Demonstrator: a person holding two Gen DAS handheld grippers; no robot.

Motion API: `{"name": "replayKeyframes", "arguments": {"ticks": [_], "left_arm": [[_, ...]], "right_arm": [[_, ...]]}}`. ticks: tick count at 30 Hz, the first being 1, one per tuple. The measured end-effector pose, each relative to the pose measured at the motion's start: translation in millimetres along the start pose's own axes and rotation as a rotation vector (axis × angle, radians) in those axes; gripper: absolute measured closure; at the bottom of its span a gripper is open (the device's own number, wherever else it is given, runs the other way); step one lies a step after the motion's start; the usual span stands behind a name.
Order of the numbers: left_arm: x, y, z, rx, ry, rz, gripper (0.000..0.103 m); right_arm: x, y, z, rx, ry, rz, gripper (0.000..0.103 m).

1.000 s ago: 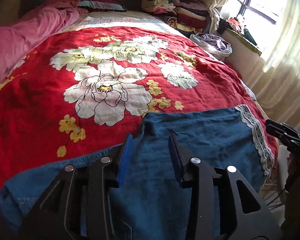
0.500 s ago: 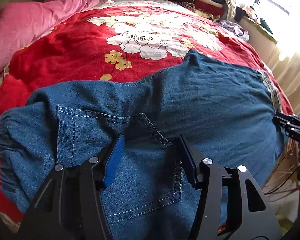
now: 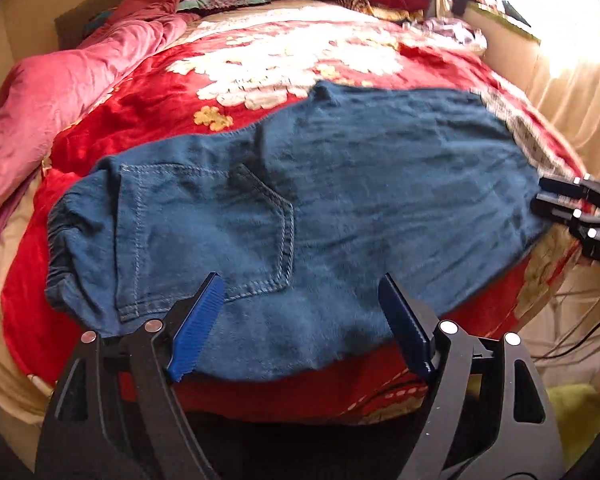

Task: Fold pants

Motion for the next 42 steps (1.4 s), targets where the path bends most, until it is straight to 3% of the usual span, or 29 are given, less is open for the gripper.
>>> {"name": "replayKeyframes", "arguments": {"ticks": [2, 8, 10, 13, 19, 20, 21, 23, 34, 42], "left_arm": [[-10, 11, 7, -0.049, -0.036, -0.029, 0.029], [-14, 14, 0, -0.013, -0.004, -0.047, 0.028], [-8, 12, 1, -0.014, -0.019, -0.035, 0.028], [13, 4, 4, 0.028, 0.043, -0.001, 0.028], [44, -28, 16, 0.030, 0.078, 0.075, 0.027], [48, -33, 19, 0.031, 0.089, 0.082, 0.026], [51, -38, 24, 0.026, 0.097, 0.089, 0.026], [52, -47, 31, 0.014, 0.105, 0.098, 0.024], [31, -128, 105, -0.062, 0.264, 0.116, 0.024], [2, -173, 188, -0.292, 0.284, 0.165, 0.024]], "right_arm": [[-10, 14, 15, -0.018, 0.068, -0.065, 0.049], [-5, 24, 26, -0.060, 0.022, -0.011, 0.049], [4, 21, 26, -0.086, -0.012, 0.023, 0.050], [29, 12, 33, -0.146, -0.061, 0.113, 0.050], [69, 10, 62, -0.207, -0.021, 0.206, 0.049], [73, 11, 66, -0.217, -0.015, 0.211, 0.047], [76, 13, 70, -0.224, -0.006, 0.214, 0.032], [83, 16, 79, -0.237, 0.011, 0.225, 0.027], [72, 30, 88, -0.272, -0.020, 0.190, 0.027], [59, 32, 93, -0.292, -0.029, 0.170, 0.027]]}}
Point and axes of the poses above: each gripper's, at about its wrist camera, not at the fingertips, and x roughly against the way its jaws point, z to its right, y to its underside, the point moved 8 cm from there along -x, roughly the way its jaws point, and after that the axes turned 12 degrees about -y, right-handed, at the moved point
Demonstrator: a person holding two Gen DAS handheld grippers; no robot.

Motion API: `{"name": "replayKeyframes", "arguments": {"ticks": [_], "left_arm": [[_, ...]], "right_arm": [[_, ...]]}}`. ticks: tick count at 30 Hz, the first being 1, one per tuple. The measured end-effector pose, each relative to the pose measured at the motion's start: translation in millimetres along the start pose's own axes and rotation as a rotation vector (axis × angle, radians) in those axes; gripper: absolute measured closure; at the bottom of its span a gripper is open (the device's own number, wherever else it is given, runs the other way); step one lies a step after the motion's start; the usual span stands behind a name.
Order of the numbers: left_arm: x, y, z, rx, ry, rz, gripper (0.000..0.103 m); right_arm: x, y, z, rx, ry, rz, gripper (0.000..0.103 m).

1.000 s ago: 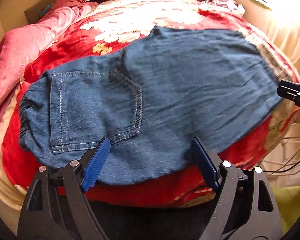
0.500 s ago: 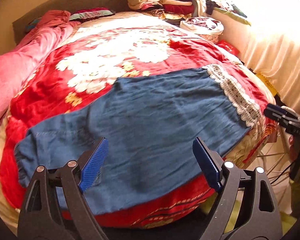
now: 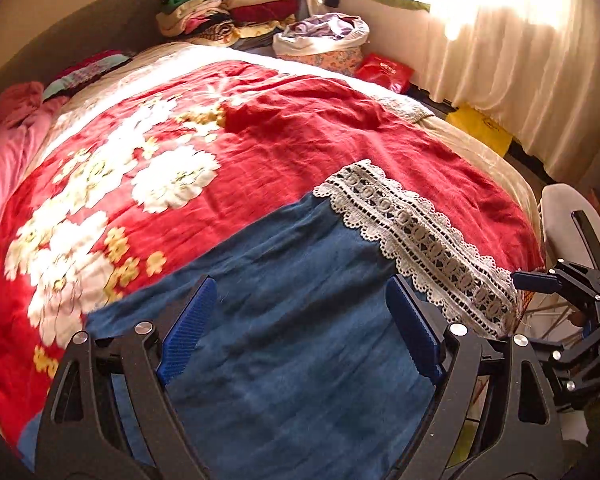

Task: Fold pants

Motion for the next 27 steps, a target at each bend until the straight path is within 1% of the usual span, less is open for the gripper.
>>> {"name": "replayKeyframes", "arguments": {"ticks": [3, 7, 10, 12, 13, 14, 16, 17, 18, 19, 21, 23, 25, 26, 27], "left_arm": [[-22, -13, 8, -0.026, 0.028, -0.019, 0.024], [-50, -28, 6, -0.037, 0.050, -0.034, 0.024], [-66, -36, 9, -0.013, 0.109, -0.051, 0.024], [-76, -37, 14, -0.006, 0.146, -0.077, 0.024], [-82, -36, 16, -0.008, 0.152, -0.092, 0.025], [-86, -35, 18, -0.012, 0.157, -0.102, 0.027], [-91, -30, 22, -0.014, 0.169, -0.109, 0.038], [-90, -30, 24, -0.015, 0.177, -0.106, 0.042], [-88, -29, 26, -0.013, 0.199, -0.103, 0.053], [-86, -29, 27, -0.013, 0.213, -0.102, 0.057], [-85, -29, 28, -0.023, 0.220, -0.102, 0.060], [-87, -28, 27, -0.014, 0.232, -0.111, 0.060], [-90, -29, 28, -0.015, 0.235, -0.107, 0.060], [-92, -28, 29, -0.017, 0.232, -0.104, 0.060], [-93, -27, 30, -0.021, 0.221, -0.102, 0.060]], "right_arm": [[-5, -1, 1, -0.005, -0.008, -0.005, 0.027], [-15, 0, 6, -0.021, -0.004, -0.023, 0.027], [-21, -2, 8, -0.040, -0.003, -0.023, 0.027], [-24, -4, 9, -0.050, -0.006, -0.024, 0.027], [-26, -4, 10, -0.053, -0.003, -0.027, 0.027], [-28, -4, 9, -0.050, -0.004, -0.032, 0.029], [-30, -4, 7, -0.027, 0.013, -0.044, 0.045], [-30, -5, 4, -0.004, 0.021, -0.049, 0.056], [-28, -7, 1, 0.013, 0.015, -0.045, 0.058], [-27, -8, -2, 0.021, -0.001, -0.039, 0.058], [-30, -8, -2, 0.024, -0.006, -0.049, 0.058], [-37, -7, -1, 0.019, -0.006, -0.064, 0.057], [-43, -9, 4, -0.018, -0.026, -0.057, 0.056], [-45, -10, 7, -0.039, -0.031, -0.053, 0.058], [-45, -11, 7, -0.050, -0.035, -0.049, 0.065]]}}
Point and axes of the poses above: each gripper's, at about its wrist camera, not at the fingertips, and x roughly against the way its jaws point, z to its right, y to its underside, the point moved 8 cm from there along -x, roughly the way its jaws point, and after that the axes turned 12 degrees about -y, right-handed, at the moved point
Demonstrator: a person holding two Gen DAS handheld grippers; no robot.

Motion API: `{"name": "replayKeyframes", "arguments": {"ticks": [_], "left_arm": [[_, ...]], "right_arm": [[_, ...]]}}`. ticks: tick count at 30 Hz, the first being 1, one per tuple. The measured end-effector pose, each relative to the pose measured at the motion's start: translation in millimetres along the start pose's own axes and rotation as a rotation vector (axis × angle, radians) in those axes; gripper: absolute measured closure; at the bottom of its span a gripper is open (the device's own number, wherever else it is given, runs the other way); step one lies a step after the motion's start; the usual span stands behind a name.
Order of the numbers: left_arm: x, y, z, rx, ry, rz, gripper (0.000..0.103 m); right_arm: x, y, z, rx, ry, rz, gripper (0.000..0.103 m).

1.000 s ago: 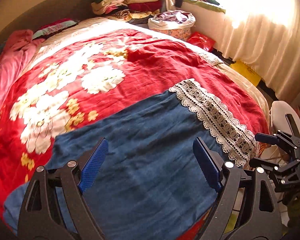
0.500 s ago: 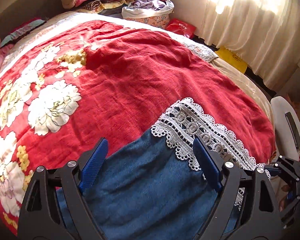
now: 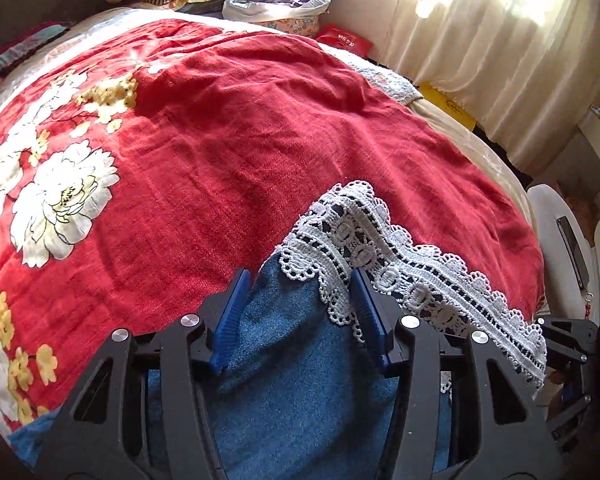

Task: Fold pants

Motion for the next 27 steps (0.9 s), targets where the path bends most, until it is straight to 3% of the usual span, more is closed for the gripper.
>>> {"name": "replayKeyframes", "arguments": {"ticks": [2, 4, 7, 12, 19, 27], "left_arm": [[2, 1, 3, -0.005, 0.000, 0.004, 0.071], [8, 0, 2, 0.012, -0.007, 0.011, 0.083], [17, 0, -5, 0.061, 0.038, 0.028, 0.090], [56, 3, -22, 0.142, 0.156, 0.157, 0.092], [114, 22, -71, 0.267, 0.188, 0.275, 0.092], [131, 91, -152, 0.445, 0.051, 0.229, 0.086]], "right_arm": [[2, -3, -7, 0.009, -0.036, 0.007, 0.076], [5, -6, -15, 0.023, -0.047, 0.017, 0.077], [9, -11, -27, 0.031, -0.067, 0.033, 0.078], [20, -21, -64, 0.118, -0.091, 0.063, 0.078], [22, -31, -137, 0.283, -0.142, 0.081, 0.078], [-35, -8, -208, 0.425, -0.148, -0.037, 0.078]]}}
Point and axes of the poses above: each gripper's, at about its wrist camera, not at the fingertips, and x roughly against the way its jaws point, z to its right, y to its underside, the point moved 8 cm from there along -x, roughly the way its jaws point, and after that the axes turned 12 degrees about -y, right-handed, at the moved point
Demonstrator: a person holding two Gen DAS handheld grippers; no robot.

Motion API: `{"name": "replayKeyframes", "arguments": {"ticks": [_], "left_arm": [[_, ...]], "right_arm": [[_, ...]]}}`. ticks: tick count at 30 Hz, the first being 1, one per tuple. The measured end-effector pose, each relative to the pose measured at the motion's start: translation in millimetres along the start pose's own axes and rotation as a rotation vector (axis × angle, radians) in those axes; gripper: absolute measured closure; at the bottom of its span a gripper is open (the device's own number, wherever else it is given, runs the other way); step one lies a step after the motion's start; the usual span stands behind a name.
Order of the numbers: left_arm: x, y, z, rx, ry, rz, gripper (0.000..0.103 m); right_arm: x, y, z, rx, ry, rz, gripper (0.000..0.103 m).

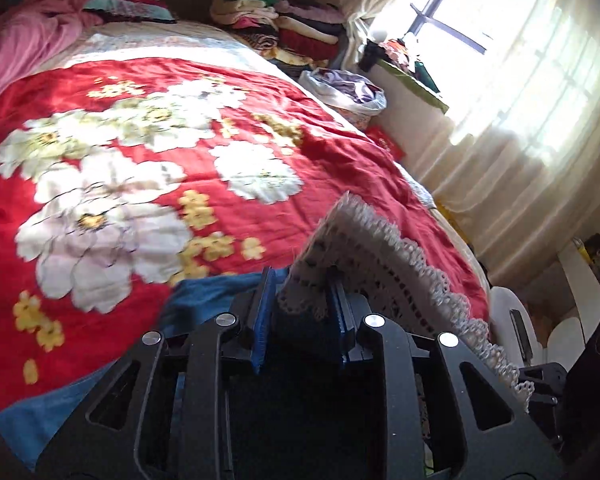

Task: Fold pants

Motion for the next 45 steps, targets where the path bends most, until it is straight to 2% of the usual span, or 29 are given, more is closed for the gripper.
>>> {"name": "replayKeyframes", "arguments": {"ticks": [2, 4, 5, 8, 12, 17, 20, 22, 27, 28, 29, 30, 32, 34, 36, 38, 41, 43, 45], "left_arm": [[10, 7, -29, 0.075, -0.003, -0.014, 0.082], [25, 14, -55, 0.141, -0.019, 0.005, 0.072], [32, 18, -67, 0.181, -0.021, 0.012, 0.072], [44, 27, -87, 0.293, 0.042, 0.018, 0.067], [44, 39, -92, 0.357, 0.105, 0.008, 0.061], [28, 48, -90, 0.353, 0.098, -0.037, 0.056], [21, 52, -82, 0.314, 0.075, -0.055, 0.050], [17, 52, -77, 0.287, 0.066, -0.071, 0.046], [3, 53, -74, 0.260, 0.043, -0.105, 0.050], [2, 52, -75, 0.246, 0.019, -0.106, 0.065], [0, 53, -75, 0.220, -0.013, -0.105, 0.072], [-1, 54, -75, 0.184, -0.054, -0.101, 0.080], [1, 54, -73, 0.167, -0.077, -0.083, 0.083], [14, 48, -72, 0.158, -0.077, -0.040, 0.091], [31, 39, -69, 0.158, -0.039, 0.012, 0.091], [36, 35, -71, 0.143, -0.066, 0.035, 0.091], [20, 45, -80, 0.158, -0.110, -0.020, 0.091], [13, 51, -86, 0.174, -0.129, -0.039, 0.084], [14, 51, -88, 0.183, -0.126, -0.037, 0.079]], "right_arm": [[-19, 5, -16, 0.039, 0.004, -0.041, 0.078], [-35, 9, -33, 0.094, 0.013, -0.074, 0.078], [-42, 12, -41, 0.125, 0.026, -0.092, 0.078], [-63, 23, -61, 0.221, 0.057, -0.158, 0.078], [-93, 38, -69, 0.302, 0.130, -0.247, 0.076], [-100, 43, -79, 0.361, 0.150, -0.252, 0.067], [-87, 42, -79, 0.352, 0.139, -0.238, 0.060], [-76, 40, -80, 0.359, 0.139, -0.222, 0.059], [-73, 48, -74, 0.334, 0.148, -0.246, 0.059], [-74, 50, -75, 0.321, 0.148, -0.262, 0.060], [-78, 52, -74, 0.306, 0.134, -0.279, 0.065], [-80, 54, -74, 0.294, 0.115, -0.292, 0.077], [-81, 54, -73, 0.296, 0.114, -0.302, 0.082], [-79, 48, -71, 0.290, 0.111, -0.291, 0.086], [-75, 41, -73, 0.290, 0.093, -0.260, 0.086], [-79, 38, -74, 0.318, 0.078, -0.261, 0.086], [-96, 50, -72, 0.315, 0.077, -0.315, 0.082], [-101, 53, -72, 0.312, 0.071, -0.316, 0.078], [-98, 52, -74, 0.314, 0.048, -0.314, 0.069]]}}
Point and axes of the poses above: each gripper's, at about its wrist camera, not at the fingertips, and x roughly against the way its jaws point, z to its right, y to its underside, the point moved 8 cm from there along -x, roughly the way its jaws point, and after that the axes turned 12 degrees about -y, right-handed, at the moved point
